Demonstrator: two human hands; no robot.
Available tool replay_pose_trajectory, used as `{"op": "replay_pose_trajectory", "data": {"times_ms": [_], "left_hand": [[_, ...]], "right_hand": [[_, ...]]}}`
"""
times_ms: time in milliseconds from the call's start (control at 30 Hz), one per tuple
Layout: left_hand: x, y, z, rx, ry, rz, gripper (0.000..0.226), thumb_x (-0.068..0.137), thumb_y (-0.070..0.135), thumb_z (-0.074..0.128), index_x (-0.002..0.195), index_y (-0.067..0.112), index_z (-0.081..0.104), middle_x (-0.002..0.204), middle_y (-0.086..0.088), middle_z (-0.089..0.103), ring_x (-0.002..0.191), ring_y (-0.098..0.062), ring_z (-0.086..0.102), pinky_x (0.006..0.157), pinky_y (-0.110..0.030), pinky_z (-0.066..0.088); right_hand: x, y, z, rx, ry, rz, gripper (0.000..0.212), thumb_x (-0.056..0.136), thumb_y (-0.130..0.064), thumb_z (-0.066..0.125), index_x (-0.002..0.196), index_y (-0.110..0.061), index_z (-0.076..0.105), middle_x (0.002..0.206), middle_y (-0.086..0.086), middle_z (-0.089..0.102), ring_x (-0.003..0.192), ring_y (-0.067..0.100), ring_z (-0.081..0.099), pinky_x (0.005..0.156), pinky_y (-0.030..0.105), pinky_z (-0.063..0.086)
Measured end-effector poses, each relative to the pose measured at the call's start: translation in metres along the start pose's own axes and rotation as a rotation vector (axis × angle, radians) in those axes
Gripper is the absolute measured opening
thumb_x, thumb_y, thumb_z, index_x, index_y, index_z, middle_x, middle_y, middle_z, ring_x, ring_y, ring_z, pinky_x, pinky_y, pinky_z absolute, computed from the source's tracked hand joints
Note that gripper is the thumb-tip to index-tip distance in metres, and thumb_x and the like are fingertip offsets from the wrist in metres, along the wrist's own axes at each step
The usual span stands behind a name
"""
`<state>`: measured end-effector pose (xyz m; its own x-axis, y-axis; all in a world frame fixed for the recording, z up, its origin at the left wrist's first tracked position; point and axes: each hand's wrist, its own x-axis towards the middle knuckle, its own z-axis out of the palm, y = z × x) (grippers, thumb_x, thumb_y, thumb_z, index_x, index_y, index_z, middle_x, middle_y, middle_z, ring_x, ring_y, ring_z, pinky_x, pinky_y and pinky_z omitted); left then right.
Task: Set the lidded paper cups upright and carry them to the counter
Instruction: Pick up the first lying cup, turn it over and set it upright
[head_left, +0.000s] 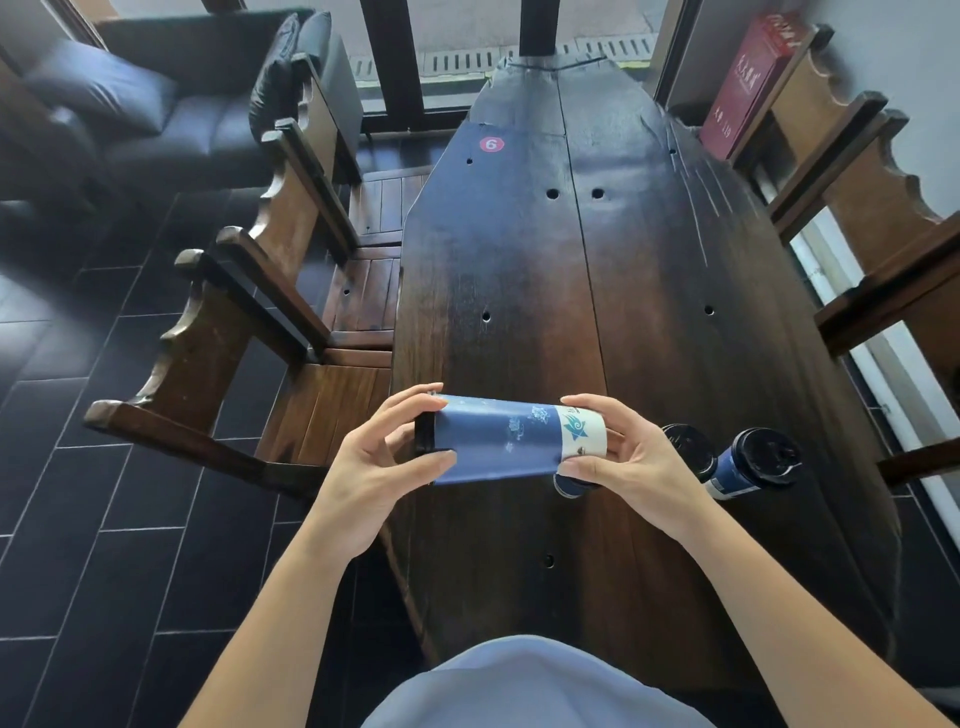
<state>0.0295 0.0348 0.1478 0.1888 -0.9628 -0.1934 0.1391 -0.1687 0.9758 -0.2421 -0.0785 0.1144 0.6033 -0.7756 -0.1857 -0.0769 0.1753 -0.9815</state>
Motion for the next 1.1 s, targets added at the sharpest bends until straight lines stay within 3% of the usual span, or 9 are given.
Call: {"op": "replay_pose_trajectory", "data": {"times_ms": [67, 267, 400, 567, 767, 933, 1100], "left_hand": [[0.0, 0.0, 0.001, -0.02, 0.016, -0.032, 0.065, 0.061, 0.053, 0.096, 0.119, 0.033, 0.074, 0.141, 0.0, 0.062, 0.133, -0.037, 0.057, 0.104, -0.058, 0.054], [-0.004, -0.003, -0.004, -0.055, -0.046, -0.1, 0.08, 0.059, 0.051, 0.098, 0.131, 0.033, 0.069, 0.139, -0.007, 0.063, 0.13, -0.039, 0.06, 0.1, -0.066, 0.054], [-0.008, -0.004, -0.007, -0.055, -0.106, -0.071, 0.088, 0.062, 0.038, 0.099, 0.141, 0.03, 0.063, 0.148, -0.006, 0.058, 0.138, -0.04, 0.052, 0.109, -0.065, 0.048], [-0.007, -0.003, -0.006, -0.053, -0.05, -0.079, 0.085, 0.057, 0.044, 0.101, 0.134, 0.032, 0.068, 0.139, -0.008, 0.063, 0.13, -0.038, 0.061, 0.103, -0.06, 0.055], [-0.008, -0.005, -0.004, -0.107, -0.021, -0.118, 0.087, 0.052, 0.051, 0.101, 0.132, 0.04, 0.067, 0.134, 0.002, 0.067, 0.128, -0.035, 0.063, 0.094, -0.05, 0.062], [-0.01, -0.004, -0.007, -0.071, -0.094, -0.062, 0.086, 0.067, 0.022, 0.094, 0.145, 0.032, 0.057, 0.149, 0.004, 0.057, 0.14, -0.033, 0.053, 0.109, -0.052, 0.052], [-0.011, -0.004, -0.008, -0.079, -0.08, -0.099, 0.087, 0.057, 0.046, 0.1, 0.136, 0.038, 0.064, 0.138, 0.005, 0.064, 0.134, -0.032, 0.058, 0.102, -0.05, 0.058]], "right_hand": [[0.0, 0.0, 0.0, 0.018, 0.004, -0.032, 0.068, 0.074, -0.016, 0.084, 0.135, -0.026, 0.055, 0.123, -0.009, 0.067, 0.129, 0.024, 0.057, 0.093, 0.038, 0.06], [-0.004, -0.001, -0.006, -0.012, -0.007, -0.054, 0.063, 0.075, -0.015, 0.083, 0.133, -0.022, 0.057, 0.124, -0.002, 0.067, 0.128, 0.027, 0.058, 0.091, 0.045, 0.061], [-0.006, -0.003, -0.007, 0.016, -0.011, -0.049, 0.06, 0.075, -0.015, 0.081, 0.13, -0.018, 0.058, 0.119, -0.003, 0.069, 0.122, 0.025, 0.062, 0.088, 0.041, 0.062], [-0.004, 0.001, -0.004, 0.03, -0.01, -0.045, 0.069, 0.075, -0.013, 0.082, 0.137, -0.022, 0.053, 0.122, -0.009, 0.065, 0.127, 0.023, 0.058, 0.089, 0.036, 0.061], [-0.002, 0.0, -0.003, 0.023, -0.023, -0.092, 0.067, 0.075, -0.008, 0.083, 0.135, -0.018, 0.056, 0.125, 0.001, 0.065, 0.127, 0.031, 0.058, 0.092, 0.048, 0.06], [-0.005, 0.0, -0.004, -0.024, -0.014, -0.056, 0.063, 0.076, -0.014, 0.083, 0.133, -0.019, 0.058, 0.119, -0.006, 0.067, 0.119, 0.027, 0.064, 0.088, 0.047, 0.062], [-0.007, -0.001, -0.008, -0.093, -0.052, 0.008, 0.049, 0.083, -0.027, 0.083, 0.126, -0.021, 0.06, 0.107, -0.011, 0.069, 0.113, 0.022, 0.067, 0.082, 0.043, 0.064]]}}
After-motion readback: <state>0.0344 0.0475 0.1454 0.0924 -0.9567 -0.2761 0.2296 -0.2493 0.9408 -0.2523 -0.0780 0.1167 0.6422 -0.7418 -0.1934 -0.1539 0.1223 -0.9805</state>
